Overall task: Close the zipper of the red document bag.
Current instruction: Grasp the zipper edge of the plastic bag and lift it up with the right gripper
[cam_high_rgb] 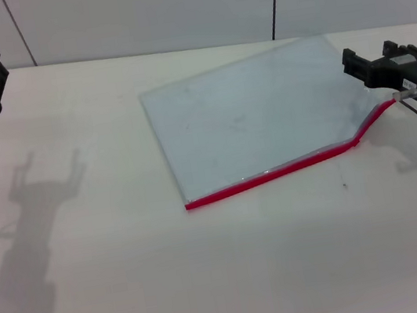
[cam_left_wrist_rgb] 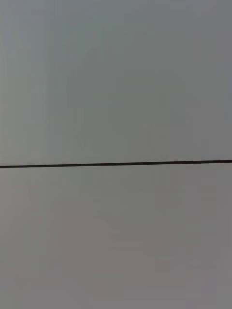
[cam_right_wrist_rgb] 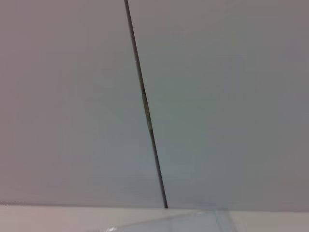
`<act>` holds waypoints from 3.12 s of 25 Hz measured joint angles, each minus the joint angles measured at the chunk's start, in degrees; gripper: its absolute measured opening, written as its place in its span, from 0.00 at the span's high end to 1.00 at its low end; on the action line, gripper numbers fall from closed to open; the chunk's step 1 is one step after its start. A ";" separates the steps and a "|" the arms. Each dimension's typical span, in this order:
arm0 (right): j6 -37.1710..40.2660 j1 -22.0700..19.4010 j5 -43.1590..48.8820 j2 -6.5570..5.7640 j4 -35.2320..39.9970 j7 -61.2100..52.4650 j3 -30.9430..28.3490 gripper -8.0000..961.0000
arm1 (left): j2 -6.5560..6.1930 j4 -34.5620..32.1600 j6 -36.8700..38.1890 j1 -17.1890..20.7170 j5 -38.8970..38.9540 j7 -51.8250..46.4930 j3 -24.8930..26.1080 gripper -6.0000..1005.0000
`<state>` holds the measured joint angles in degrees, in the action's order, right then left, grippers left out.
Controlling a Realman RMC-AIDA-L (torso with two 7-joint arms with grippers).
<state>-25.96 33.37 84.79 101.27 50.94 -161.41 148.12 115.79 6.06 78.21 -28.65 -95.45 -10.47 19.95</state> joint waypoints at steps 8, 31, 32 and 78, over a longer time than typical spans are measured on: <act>14.41 -5.25 14.14 0.04 4.71 0.01 -14.82 0.23 | 0.05 0.00 -0.17 0.00 0.00 0.01 -0.01 0.23; 69.47 -9.39 21.08 15.11 3.08 44.07 -78.78 0.32 | 0.11 -0.05 -0.94 -0.39 -0.01 0.02 0.16 0.23; 70.54 -8.18 19.80 14.88 0.40 45.39 -80.75 0.32 | 0.11 -0.06 -1.09 -0.45 -0.01 0.01 0.08 0.23; 75.42 6.10 33.98 14.31 -23.44 48.98 -94.36 0.28 | 0.12 -0.09 -1.30 -0.62 0.00 -0.12 0.33 0.23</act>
<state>49.46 39.47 118.77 115.58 27.51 -112.42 53.77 115.91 5.97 76.91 -29.27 -95.44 -10.58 20.28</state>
